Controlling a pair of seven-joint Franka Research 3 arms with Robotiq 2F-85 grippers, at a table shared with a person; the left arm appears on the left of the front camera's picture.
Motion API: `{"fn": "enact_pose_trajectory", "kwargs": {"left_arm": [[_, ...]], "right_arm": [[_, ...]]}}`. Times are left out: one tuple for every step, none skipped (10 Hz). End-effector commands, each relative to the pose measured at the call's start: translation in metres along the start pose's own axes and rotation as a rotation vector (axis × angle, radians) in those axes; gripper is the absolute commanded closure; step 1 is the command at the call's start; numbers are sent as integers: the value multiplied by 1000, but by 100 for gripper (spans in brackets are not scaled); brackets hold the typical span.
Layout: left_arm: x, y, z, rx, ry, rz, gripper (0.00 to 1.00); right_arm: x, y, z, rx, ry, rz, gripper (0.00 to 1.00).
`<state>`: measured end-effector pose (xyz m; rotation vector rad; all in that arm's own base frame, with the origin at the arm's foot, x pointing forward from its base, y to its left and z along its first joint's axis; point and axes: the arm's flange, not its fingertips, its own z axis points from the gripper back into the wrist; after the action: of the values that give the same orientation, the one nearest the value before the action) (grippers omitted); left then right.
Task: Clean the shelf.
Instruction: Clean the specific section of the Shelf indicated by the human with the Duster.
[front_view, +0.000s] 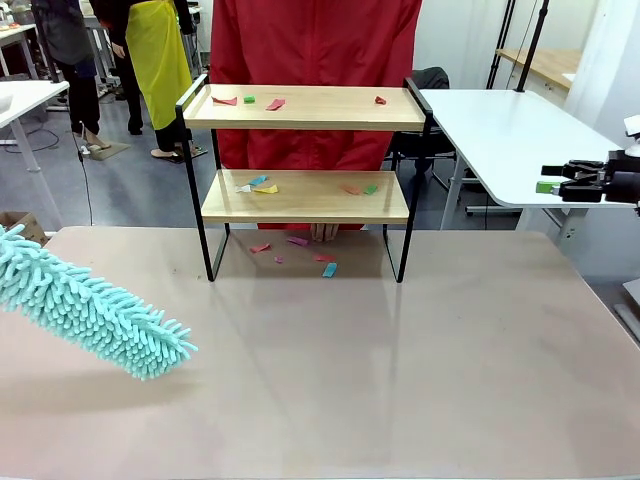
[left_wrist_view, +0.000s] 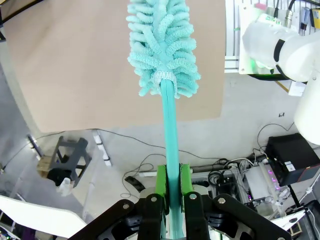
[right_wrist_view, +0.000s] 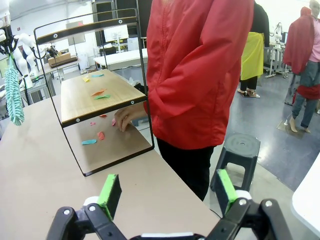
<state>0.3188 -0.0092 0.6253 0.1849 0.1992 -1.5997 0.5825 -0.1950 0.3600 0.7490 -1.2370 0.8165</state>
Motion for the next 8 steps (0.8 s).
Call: {"fn": "enact_pose_trajectory", "kwargs": {"left_arm": [[-1,0,-1,11,13,-2,87],[-1,0,-1,11,13,-2,87],[-1,0,-1,11,13,-2,87],[-1,0,-1,11,13,-2,87],[-1,0,-1,11,13,-2,87],[-1,0,-1,11,13,-2,87],[-1,0,-1,11,13,-2,87],[-1,0,-1,11,13,-2,87]], "right_arm": [[10,2,-1,-13,6,-17,0],[10,2,-1,-13,6,-17,0],[10,2,-1,-13,6,-17,0],[10,2,-1,-13,6,-17,0],[10,2,-1,-13,6,-17,0],[10,2,-1,-13,6,-17,0],[10,2,-1,-13,6,-17,0],[10,2,-1,-13,6,-17,0]]}}
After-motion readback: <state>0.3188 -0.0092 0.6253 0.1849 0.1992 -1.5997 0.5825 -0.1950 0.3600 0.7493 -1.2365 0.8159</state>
